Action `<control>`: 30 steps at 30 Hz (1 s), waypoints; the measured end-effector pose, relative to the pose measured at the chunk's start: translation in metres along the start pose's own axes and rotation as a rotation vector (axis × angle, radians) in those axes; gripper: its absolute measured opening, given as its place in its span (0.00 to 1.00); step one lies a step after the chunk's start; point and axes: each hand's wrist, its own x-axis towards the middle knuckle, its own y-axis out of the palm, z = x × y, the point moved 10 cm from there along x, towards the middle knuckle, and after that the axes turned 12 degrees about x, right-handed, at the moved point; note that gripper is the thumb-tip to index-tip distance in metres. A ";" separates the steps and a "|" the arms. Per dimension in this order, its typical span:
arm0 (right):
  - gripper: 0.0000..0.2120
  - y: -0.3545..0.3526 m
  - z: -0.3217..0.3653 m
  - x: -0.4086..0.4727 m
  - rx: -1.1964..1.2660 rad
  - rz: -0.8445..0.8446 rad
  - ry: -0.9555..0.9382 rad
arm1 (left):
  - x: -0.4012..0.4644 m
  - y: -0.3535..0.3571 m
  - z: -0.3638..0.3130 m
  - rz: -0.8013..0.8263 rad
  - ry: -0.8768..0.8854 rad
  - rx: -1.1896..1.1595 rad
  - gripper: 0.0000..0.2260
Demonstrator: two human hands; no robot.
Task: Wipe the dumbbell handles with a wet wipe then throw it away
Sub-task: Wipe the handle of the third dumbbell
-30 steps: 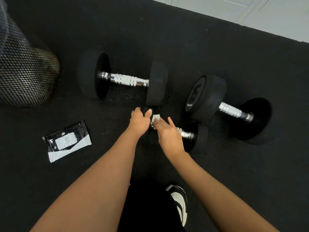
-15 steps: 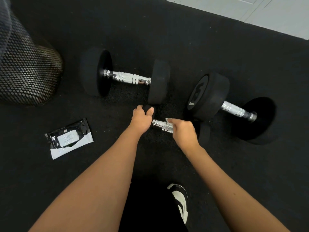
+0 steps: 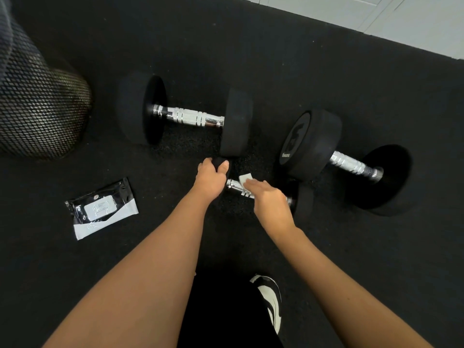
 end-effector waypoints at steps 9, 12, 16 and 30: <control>0.17 0.010 0.002 0.011 -0.030 0.084 0.122 | 0.002 0.001 0.001 0.010 -0.006 0.008 0.25; 0.22 0.001 -0.006 0.005 -0.041 0.060 0.085 | 0.002 0.001 0.001 0.011 -0.012 0.003 0.25; 0.23 -0.004 -0.032 0.007 -0.057 0.106 0.274 | 0.002 0.001 0.001 0.014 -0.006 -0.002 0.25; 0.23 -0.004 -0.017 -0.005 -0.064 -0.019 0.070 | -0.001 0.000 -0.001 0.016 0.006 -0.002 0.23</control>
